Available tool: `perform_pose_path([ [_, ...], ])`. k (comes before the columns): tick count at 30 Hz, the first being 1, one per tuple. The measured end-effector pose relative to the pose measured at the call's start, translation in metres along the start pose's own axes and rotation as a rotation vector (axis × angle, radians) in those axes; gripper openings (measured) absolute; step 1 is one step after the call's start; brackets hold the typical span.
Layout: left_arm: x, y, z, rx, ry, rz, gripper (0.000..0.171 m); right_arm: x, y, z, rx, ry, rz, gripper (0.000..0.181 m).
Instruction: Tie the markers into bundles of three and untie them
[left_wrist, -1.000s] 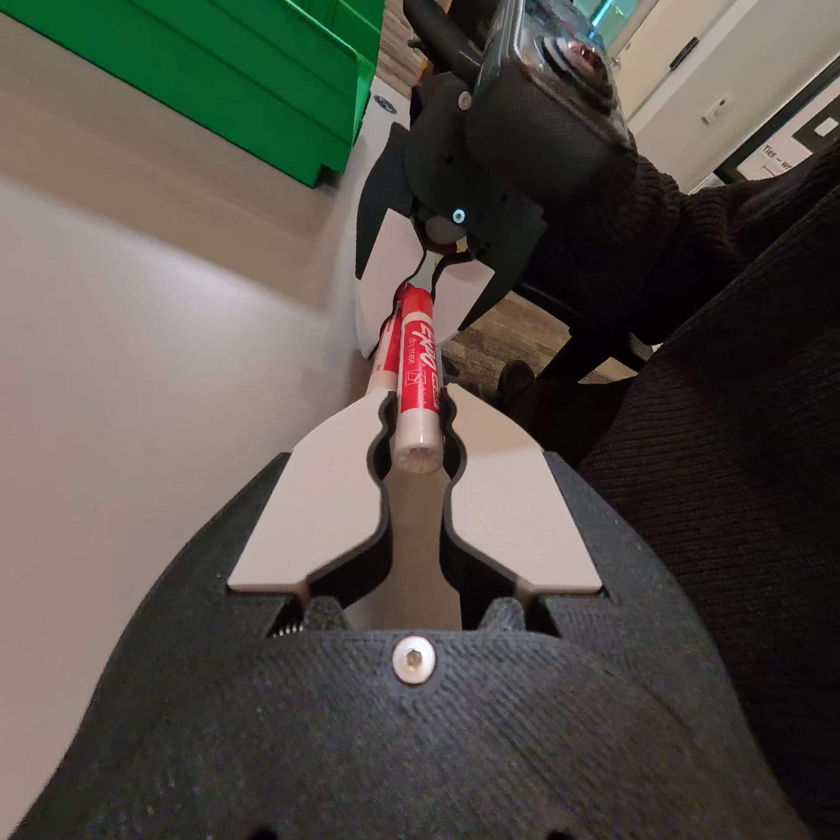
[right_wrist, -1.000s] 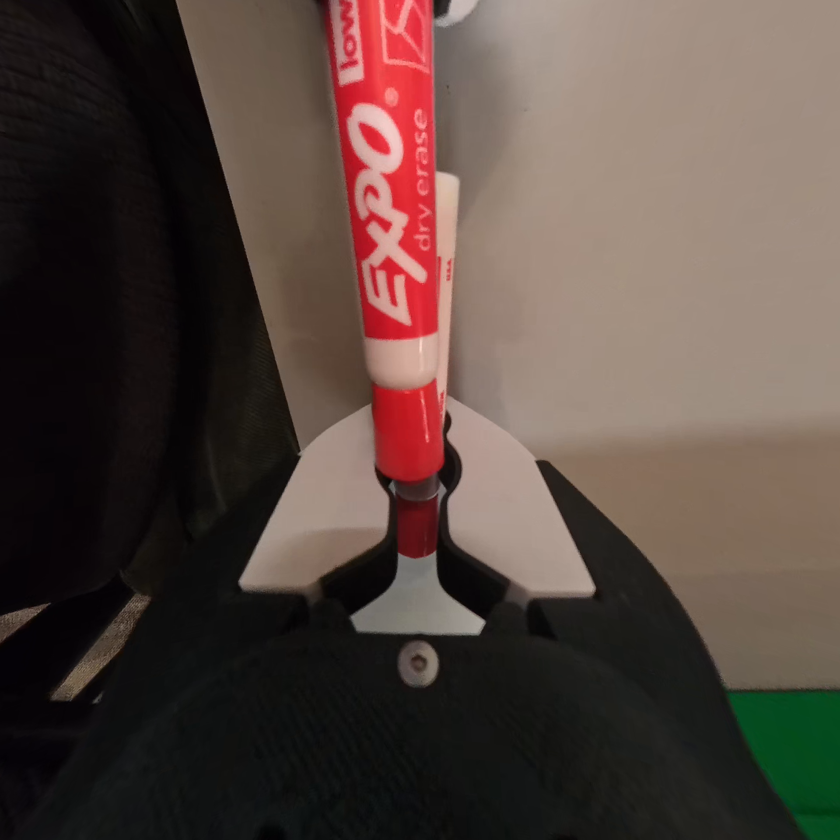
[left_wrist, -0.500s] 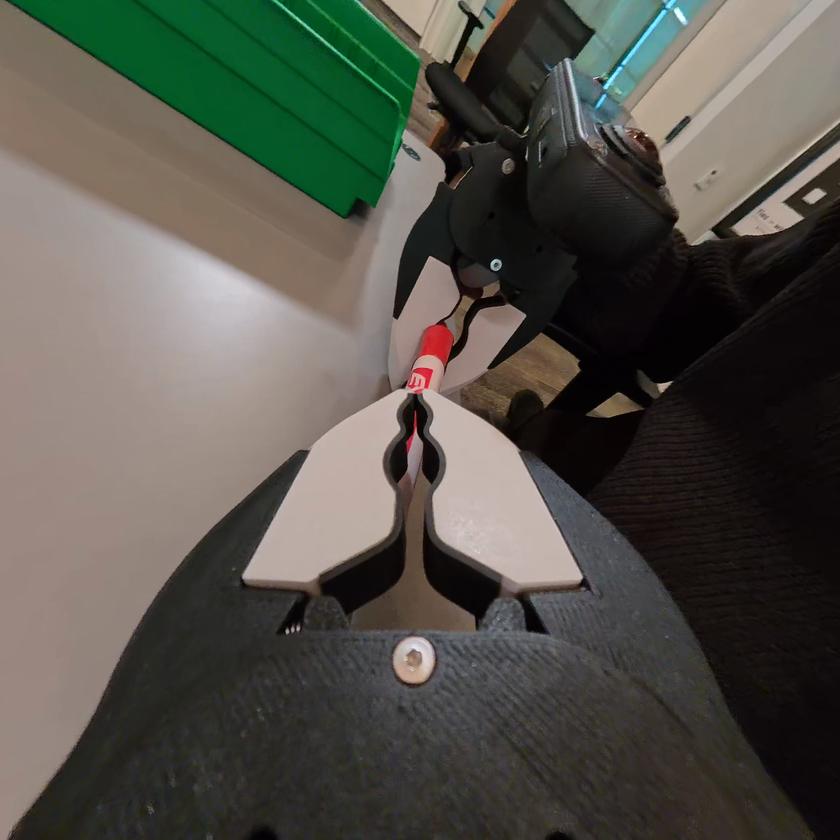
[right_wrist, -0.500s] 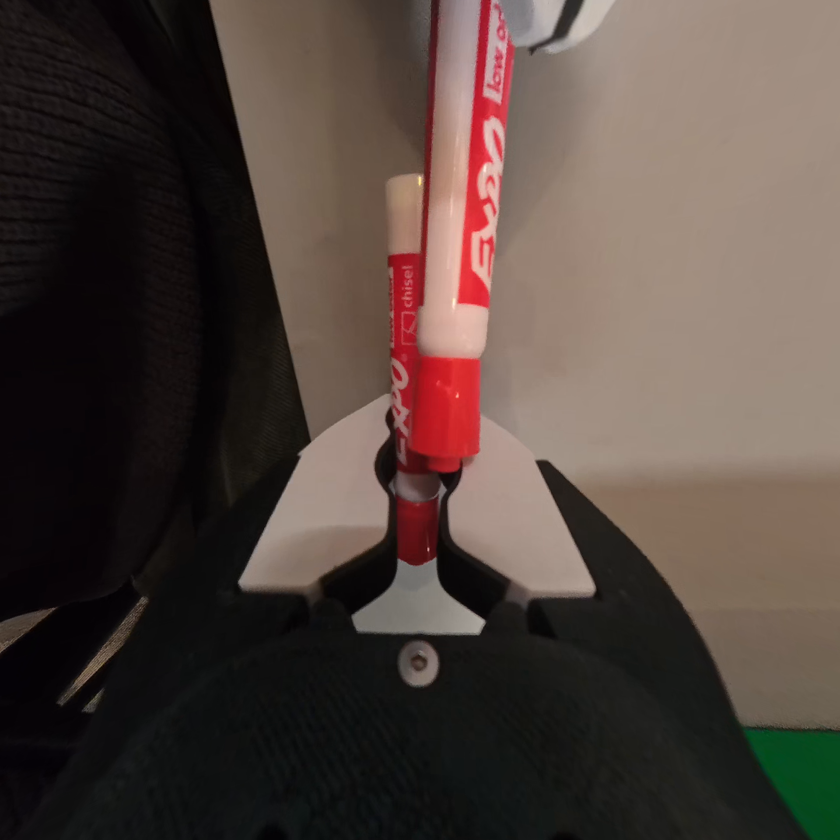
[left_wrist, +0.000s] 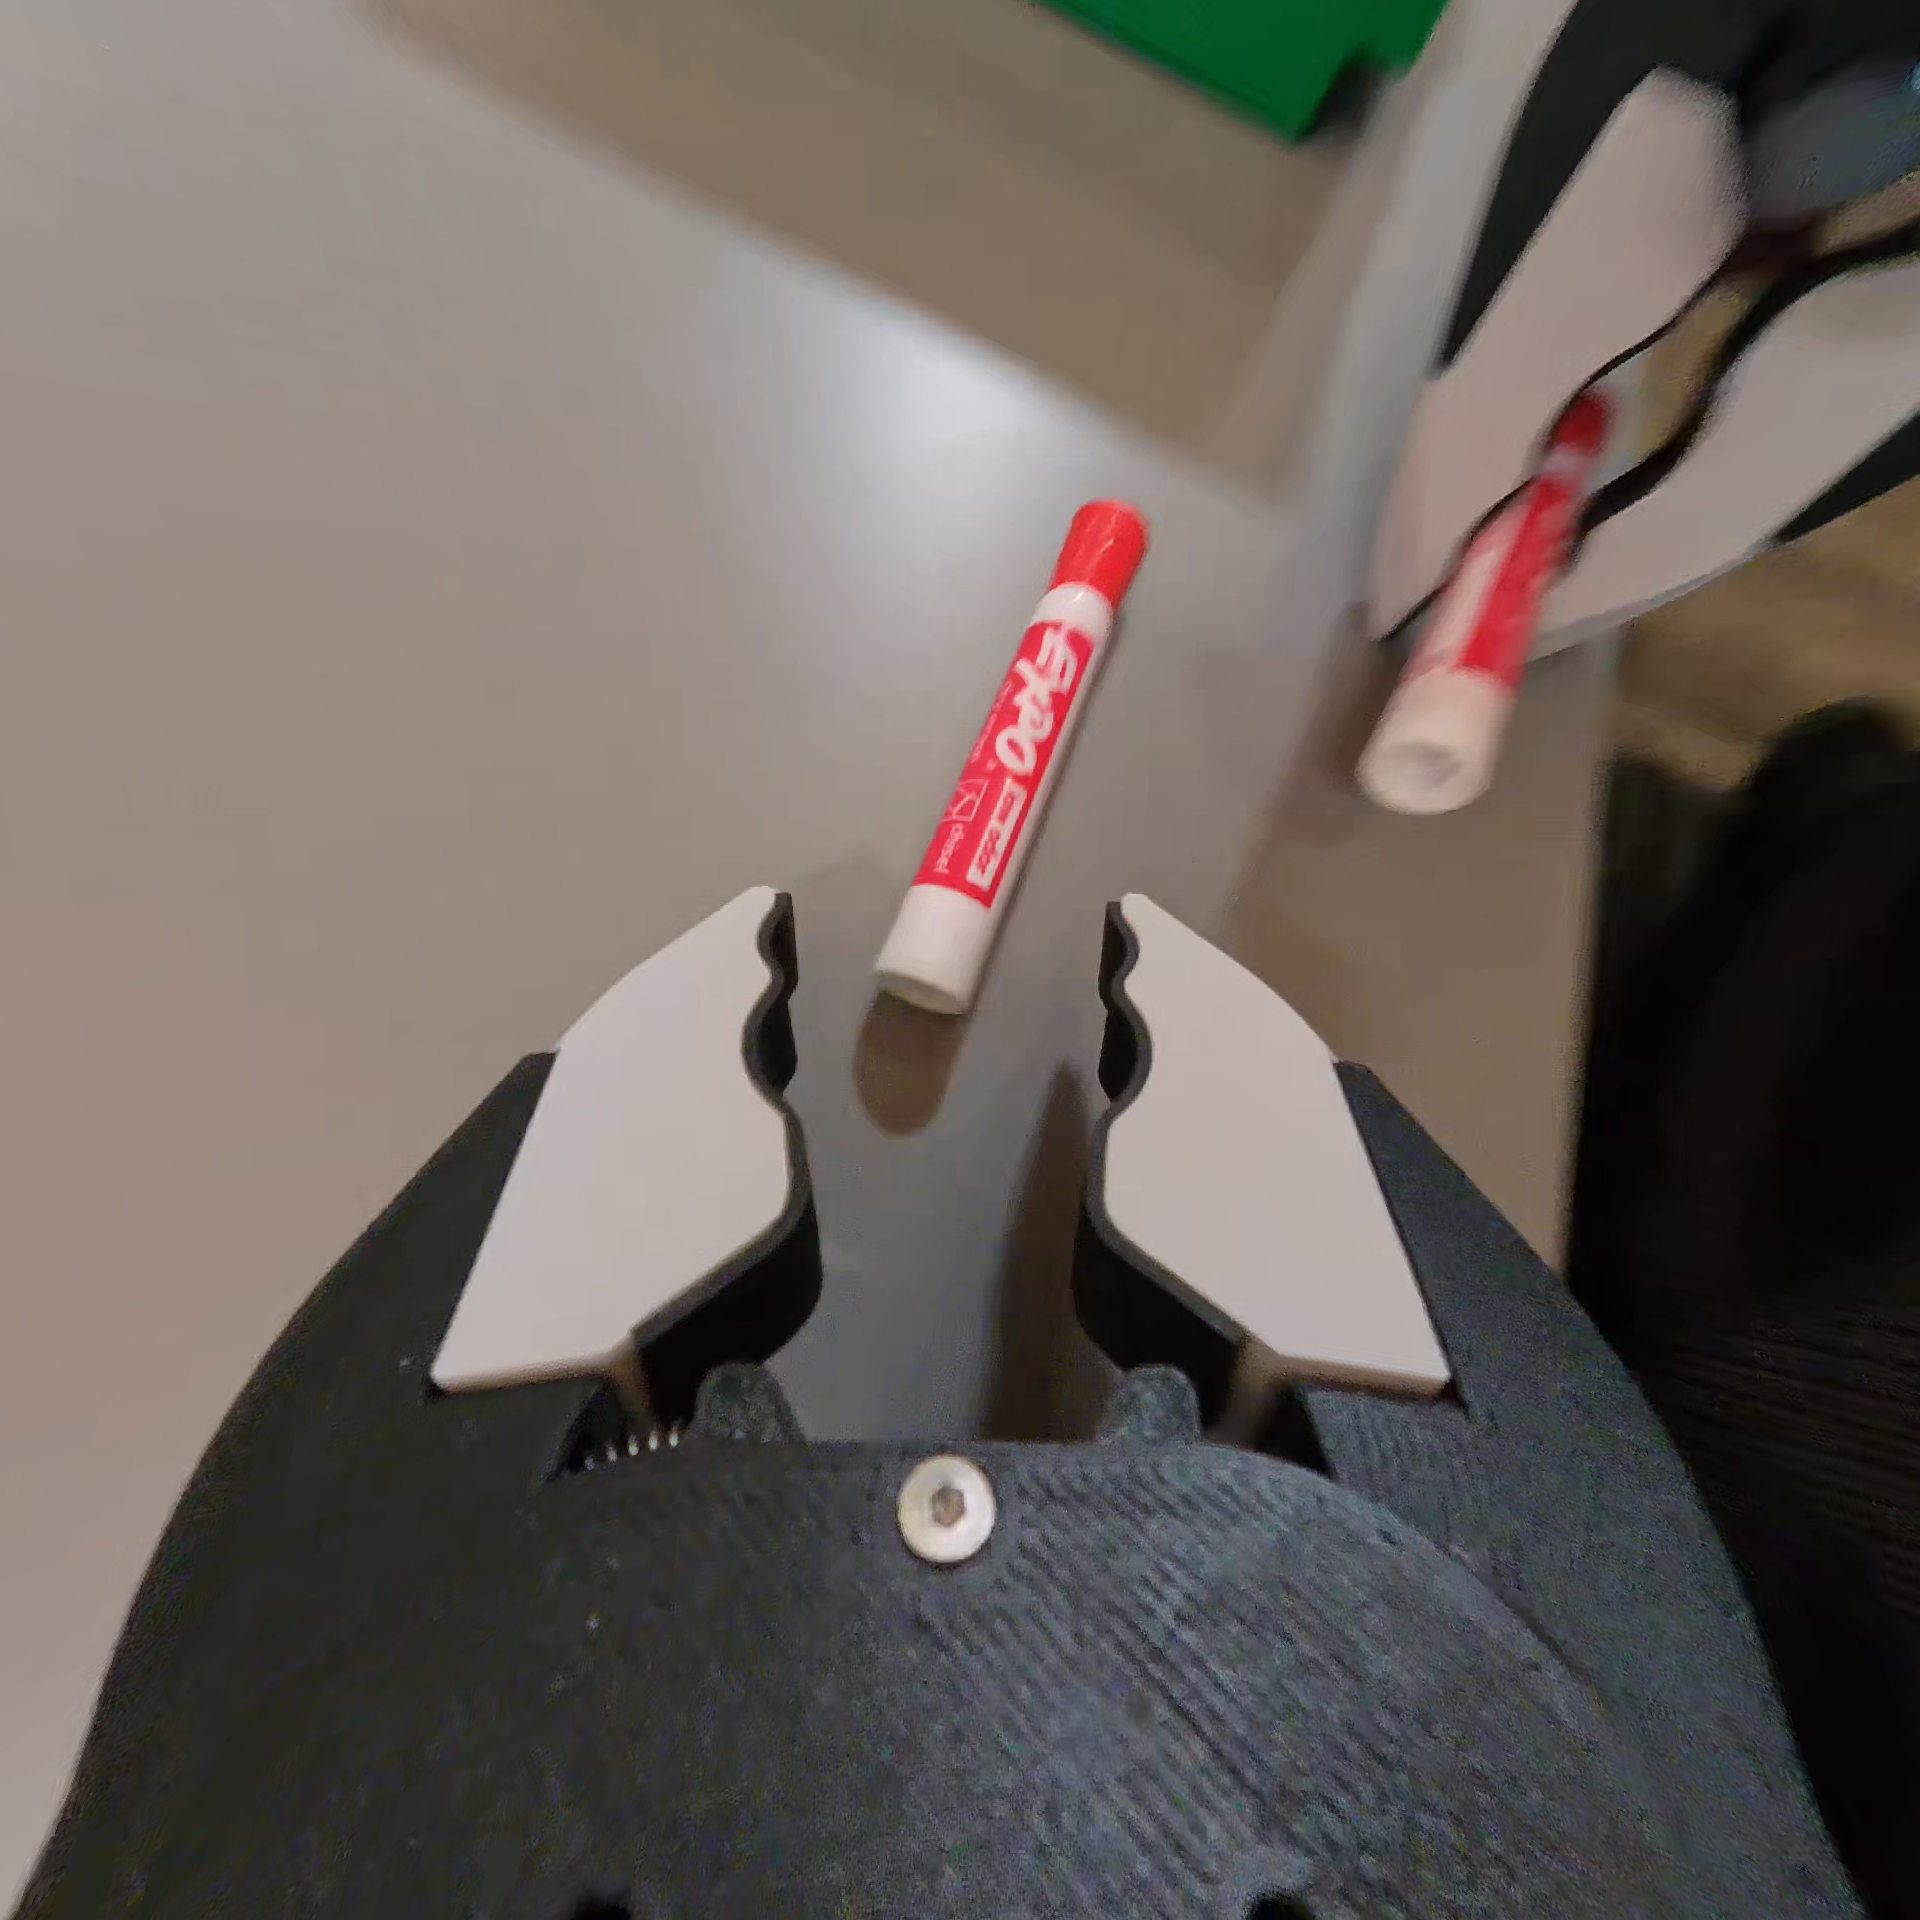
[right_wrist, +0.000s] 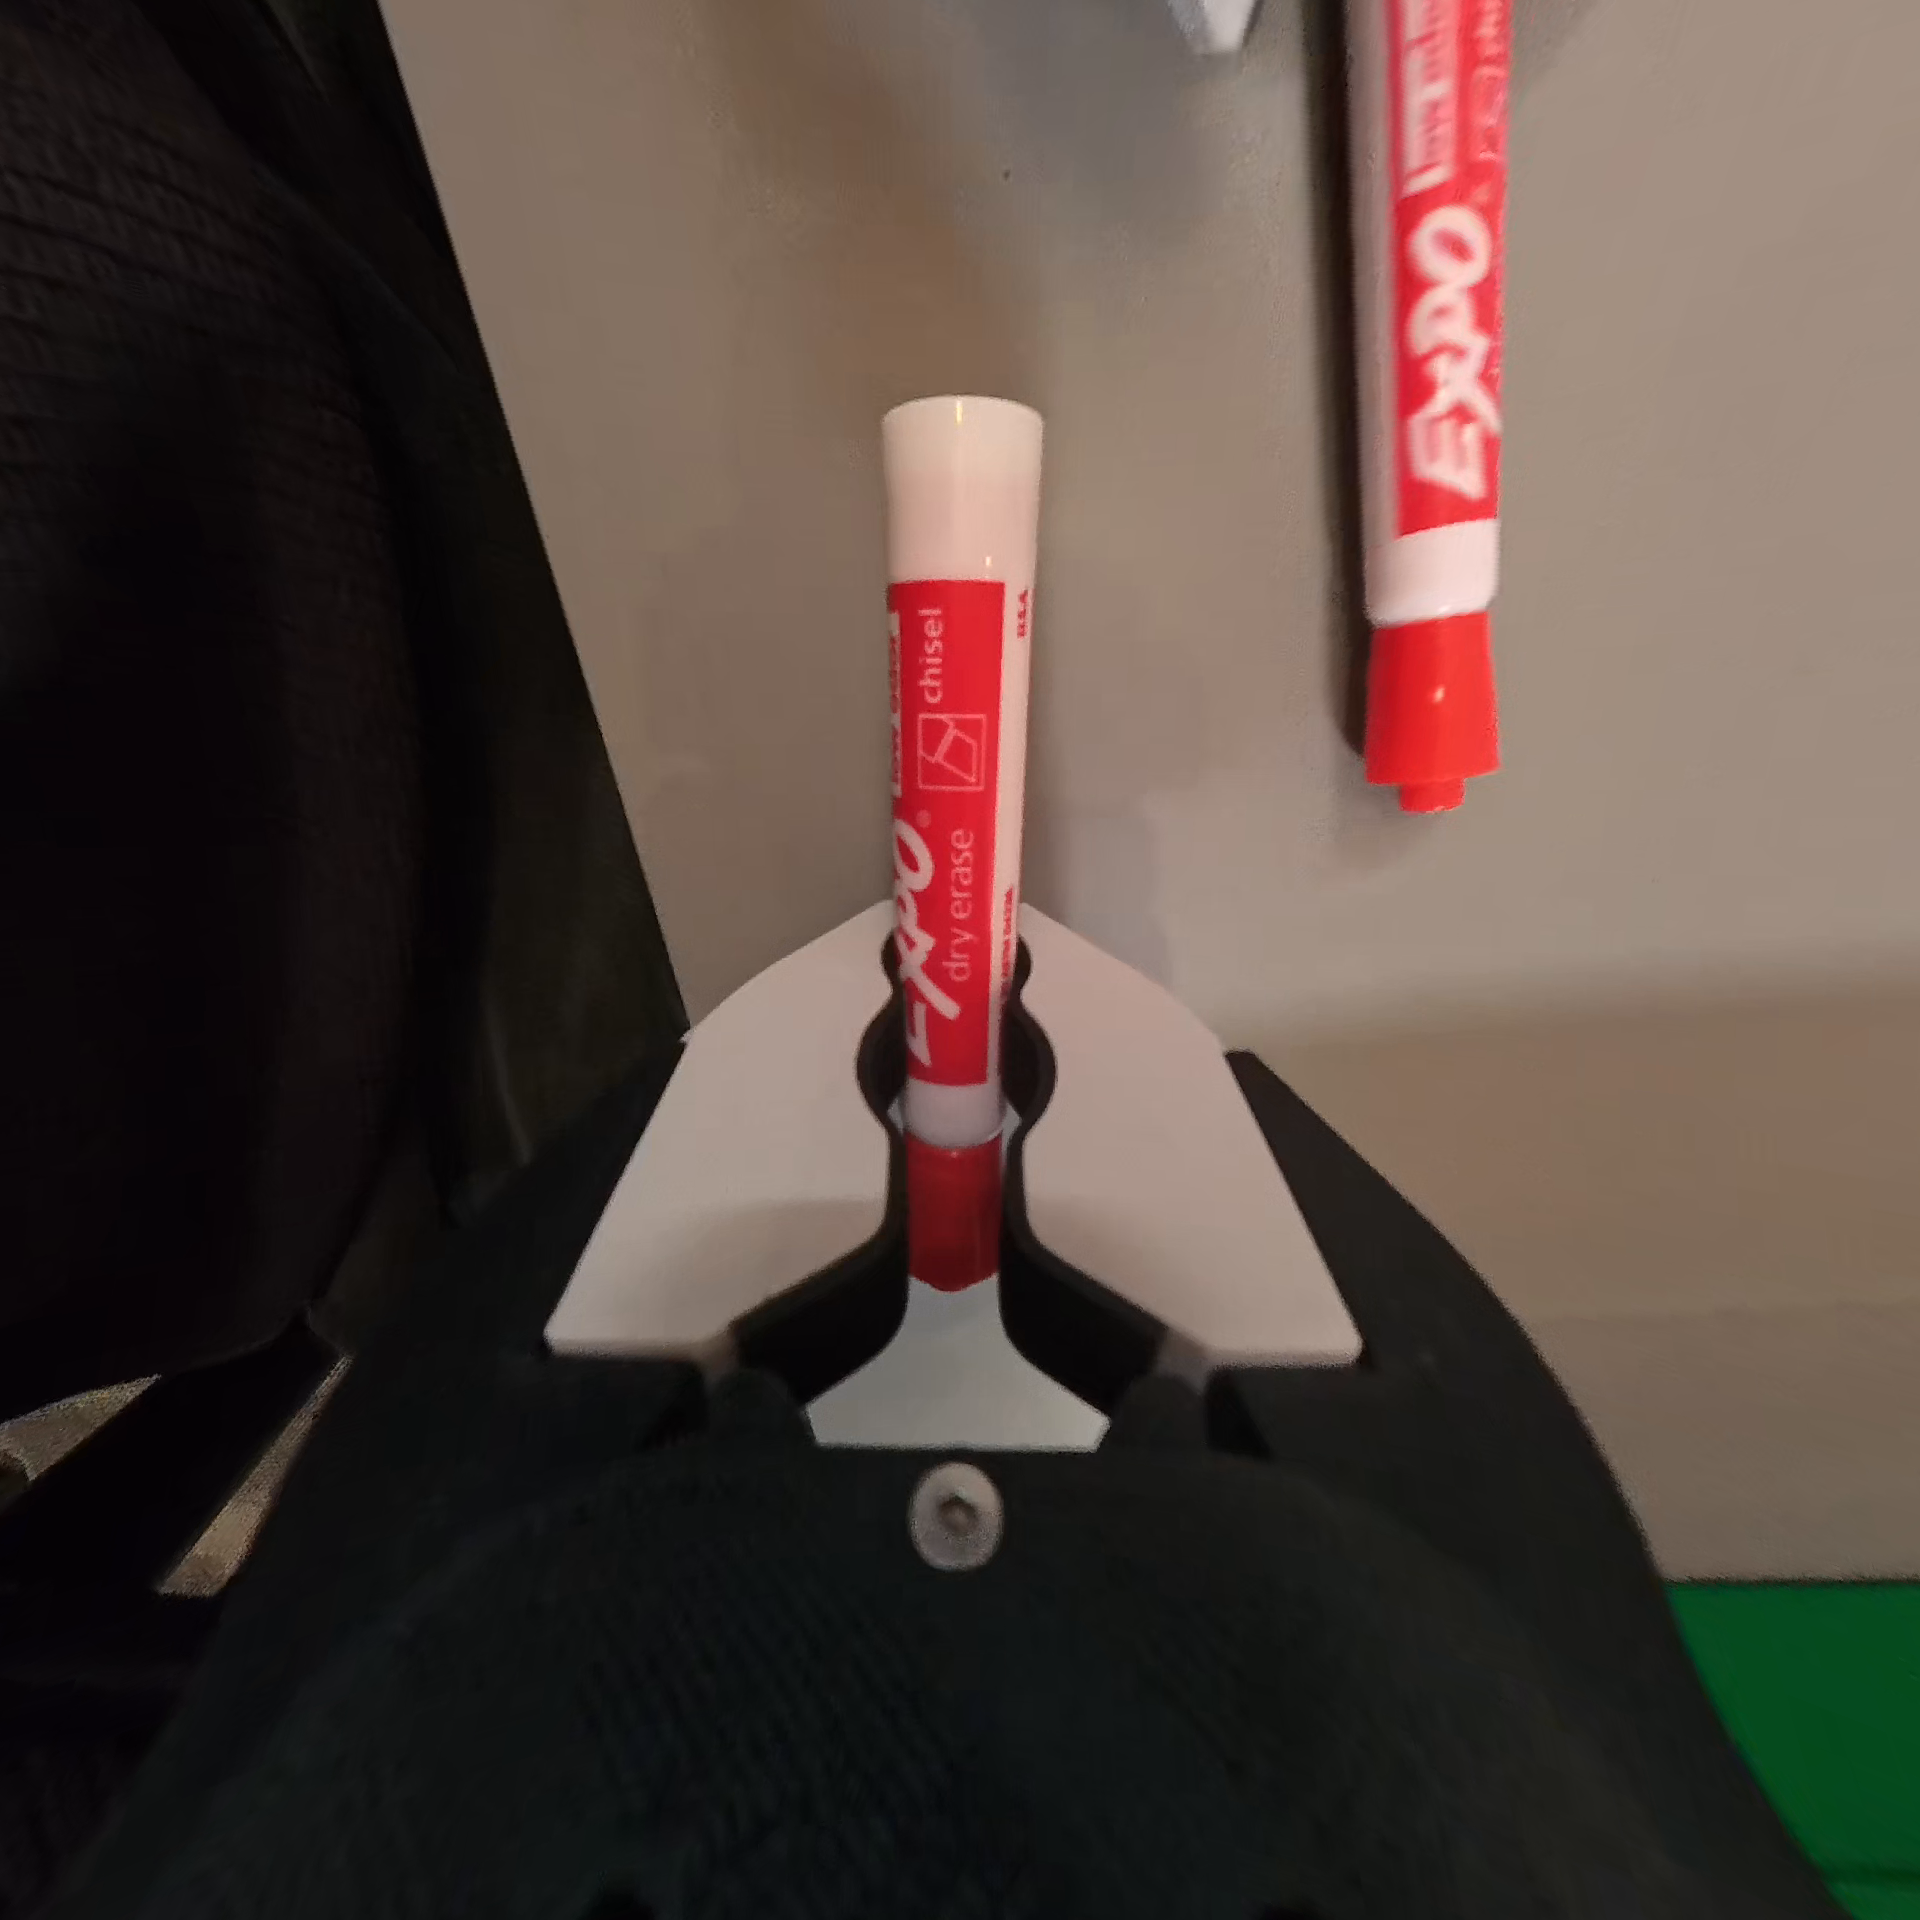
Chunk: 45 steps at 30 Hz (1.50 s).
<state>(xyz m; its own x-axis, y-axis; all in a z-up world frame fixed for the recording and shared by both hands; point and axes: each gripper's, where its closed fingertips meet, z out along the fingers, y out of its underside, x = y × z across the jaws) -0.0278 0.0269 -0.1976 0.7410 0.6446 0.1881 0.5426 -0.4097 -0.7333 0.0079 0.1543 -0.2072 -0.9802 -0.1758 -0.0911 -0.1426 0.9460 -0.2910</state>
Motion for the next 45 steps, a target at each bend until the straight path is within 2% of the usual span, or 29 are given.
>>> perform_pose_path([
  [2, -0.011, 0.004, 0.01, -0.079, -0.047, 0.063, 0.058, 0.001, 0.0, -0.001, 0.004, -0.001, 0.005, 0.014],
  [4, -0.013, 0.0, 0.016, -0.09, -0.049, 0.073, 0.054, 0.002, 0.001, 0.0, 0.0, 0.0, 0.006, 0.014],
  [6, -0.015, 0.001, 0.015, -0.095, -0.067, 0.062, 0.023, 0.001, 0.002, -0.001, -0.004, 0.002, 0.005, 0.014],
  [12, -0.011, 0.004, 0.007, -0.078, -0.04, 0.073, 0.022, 0.001, -0.001, -0.005, 0.01, 0.012, 0.001, 0.014],
  [18, 0.005, -0.034, -0.021, 0.17, 0.051, 0.029, 0.021, 0.003, 0.005, -0.007, 0.005, 0.011, 0.019, 0.014],
  [22, 0.03, -0.057, -0.044, 0.338, 0.227, -0.016, 0.02, 0.004, 0.007, -0.007, 0.003, 0.01, 0.026, 0.014],
  [25, 0.053, -0.064, -0.055, 0.384, 0.408, -0.045, 0.02, 0.003, 0.008, -0.007, 0.0, 0.007, 0.027, 0.014],
  [31, 0.082, -0.037, -0.037, 0.219, 0.498, 0.061, 0.021, -0.001, 0.008, -0.004, -0.009, -0.01, 0.024, 0.015],
  [34, 0.089, -0.032, -0.029, 0.168, 0.474, 0.095, 0.021, -0.005, 0.007, -0.001, -0.028, -0.02, 0.006, 0.015],
  [45, 0.088, -0.026, -0.031, 0.131, 0.482, 0.093, 0.02, -0.01, 0.003, -0.002, -0.028, -0.026, -0.008, 0.015],
])
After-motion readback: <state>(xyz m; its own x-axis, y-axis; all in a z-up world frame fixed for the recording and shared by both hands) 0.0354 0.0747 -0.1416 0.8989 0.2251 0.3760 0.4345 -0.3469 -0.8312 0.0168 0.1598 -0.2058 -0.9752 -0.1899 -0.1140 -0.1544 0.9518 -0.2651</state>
